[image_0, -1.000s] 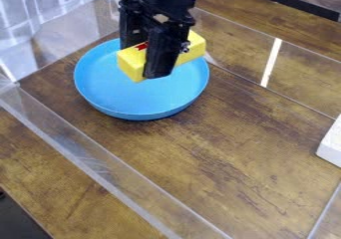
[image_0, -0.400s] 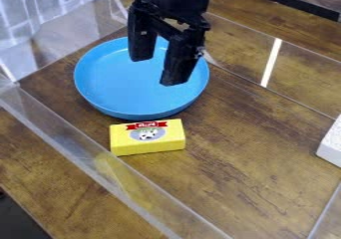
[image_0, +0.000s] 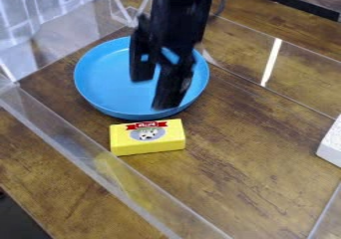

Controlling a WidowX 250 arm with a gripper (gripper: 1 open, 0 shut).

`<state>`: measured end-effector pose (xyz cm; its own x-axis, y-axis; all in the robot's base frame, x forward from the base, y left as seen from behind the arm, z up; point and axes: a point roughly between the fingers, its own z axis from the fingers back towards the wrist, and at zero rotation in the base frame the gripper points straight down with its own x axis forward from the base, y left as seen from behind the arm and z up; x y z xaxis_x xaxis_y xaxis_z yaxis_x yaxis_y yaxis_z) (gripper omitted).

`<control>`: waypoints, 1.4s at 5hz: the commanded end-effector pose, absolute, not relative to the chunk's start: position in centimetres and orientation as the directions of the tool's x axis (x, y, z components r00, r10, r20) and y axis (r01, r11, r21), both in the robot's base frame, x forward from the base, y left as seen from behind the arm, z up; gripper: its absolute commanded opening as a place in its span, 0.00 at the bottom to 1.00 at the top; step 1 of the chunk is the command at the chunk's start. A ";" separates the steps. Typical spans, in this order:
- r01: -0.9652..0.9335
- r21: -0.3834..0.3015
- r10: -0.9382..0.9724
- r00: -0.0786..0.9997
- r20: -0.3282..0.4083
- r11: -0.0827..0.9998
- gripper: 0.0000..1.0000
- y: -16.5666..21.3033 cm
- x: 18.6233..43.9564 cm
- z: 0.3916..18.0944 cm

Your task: Put the yellow block in the blue tray

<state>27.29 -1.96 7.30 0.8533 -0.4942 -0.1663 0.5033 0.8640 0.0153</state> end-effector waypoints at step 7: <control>0.534 0.030 -0.523 0.837 -0.160 0.845 0.00 -5.0 27.7 3.6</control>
<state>26.88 -4.83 2.66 0.8309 -0.5177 -0.2039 0.5311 0.8472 0.0132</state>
